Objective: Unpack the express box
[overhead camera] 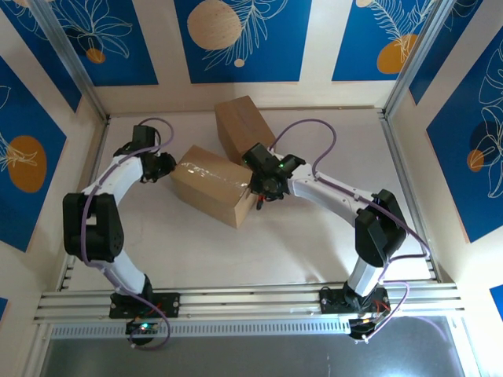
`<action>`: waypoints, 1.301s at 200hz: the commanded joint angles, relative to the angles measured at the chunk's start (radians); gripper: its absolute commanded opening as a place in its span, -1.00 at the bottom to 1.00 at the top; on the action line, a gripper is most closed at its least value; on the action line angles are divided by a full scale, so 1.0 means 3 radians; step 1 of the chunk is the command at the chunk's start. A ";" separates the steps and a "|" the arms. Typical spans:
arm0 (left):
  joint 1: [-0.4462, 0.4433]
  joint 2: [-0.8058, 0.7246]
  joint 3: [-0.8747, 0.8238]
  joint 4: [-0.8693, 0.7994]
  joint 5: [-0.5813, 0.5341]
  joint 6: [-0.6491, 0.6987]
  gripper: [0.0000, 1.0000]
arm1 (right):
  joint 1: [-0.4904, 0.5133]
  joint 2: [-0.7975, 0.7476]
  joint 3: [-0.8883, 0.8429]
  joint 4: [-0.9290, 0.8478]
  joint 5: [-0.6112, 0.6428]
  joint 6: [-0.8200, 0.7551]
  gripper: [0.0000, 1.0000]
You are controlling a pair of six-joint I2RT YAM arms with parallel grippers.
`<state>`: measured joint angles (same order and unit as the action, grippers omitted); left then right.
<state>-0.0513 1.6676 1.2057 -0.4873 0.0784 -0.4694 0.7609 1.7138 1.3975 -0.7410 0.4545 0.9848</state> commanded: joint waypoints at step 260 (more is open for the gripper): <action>-0.0660 -0.1943 0.0330 -0.0470 0.0805 0.0315 0.50 | -0.0974 -0.1774 -0.0402 -0.0045 -0.3526 -0.2874 -1.00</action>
<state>-0.1982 1.0538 1.2766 -0.7055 -0.0509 -0.4438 0.4358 1.2308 1.3106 -0.7929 -0.1627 0.2943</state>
